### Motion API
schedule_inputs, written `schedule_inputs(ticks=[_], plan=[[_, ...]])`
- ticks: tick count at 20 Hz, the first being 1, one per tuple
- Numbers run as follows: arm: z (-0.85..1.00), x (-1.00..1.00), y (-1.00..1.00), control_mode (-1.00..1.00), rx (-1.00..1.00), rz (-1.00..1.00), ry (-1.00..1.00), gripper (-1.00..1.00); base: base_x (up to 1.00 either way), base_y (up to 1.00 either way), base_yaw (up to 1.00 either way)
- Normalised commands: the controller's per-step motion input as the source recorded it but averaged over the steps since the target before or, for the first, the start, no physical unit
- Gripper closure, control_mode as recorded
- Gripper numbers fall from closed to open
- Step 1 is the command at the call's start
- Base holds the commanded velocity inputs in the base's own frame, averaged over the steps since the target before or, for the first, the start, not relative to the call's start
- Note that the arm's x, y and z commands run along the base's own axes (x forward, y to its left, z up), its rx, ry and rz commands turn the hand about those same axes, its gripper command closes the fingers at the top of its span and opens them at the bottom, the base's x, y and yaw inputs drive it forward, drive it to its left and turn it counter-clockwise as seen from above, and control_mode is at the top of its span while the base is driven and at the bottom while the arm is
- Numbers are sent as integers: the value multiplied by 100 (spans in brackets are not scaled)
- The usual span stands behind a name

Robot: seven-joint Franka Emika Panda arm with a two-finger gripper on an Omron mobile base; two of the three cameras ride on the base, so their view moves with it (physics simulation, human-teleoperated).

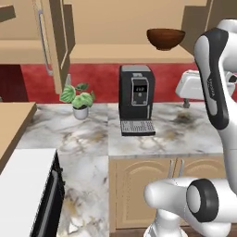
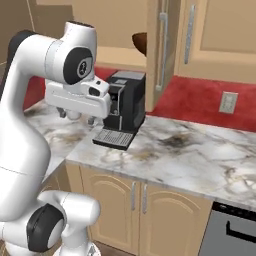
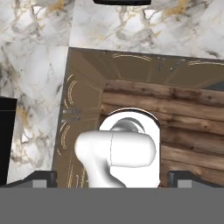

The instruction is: Move the bowls from the cabinet to the plates on the dining table.

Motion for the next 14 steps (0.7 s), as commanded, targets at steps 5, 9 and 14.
schedule_inputs(ticks=[5, 9, 14], plan=[[0, 0, 0, 100, 0, 0, 0, -100, 49, 17, 4], [0, 0, 0, 100, 0, 0, 0, -100, 64, 13, 2], [0, 0, 0, 100, 0, 0, 0, -100, 74, 13, 1]])
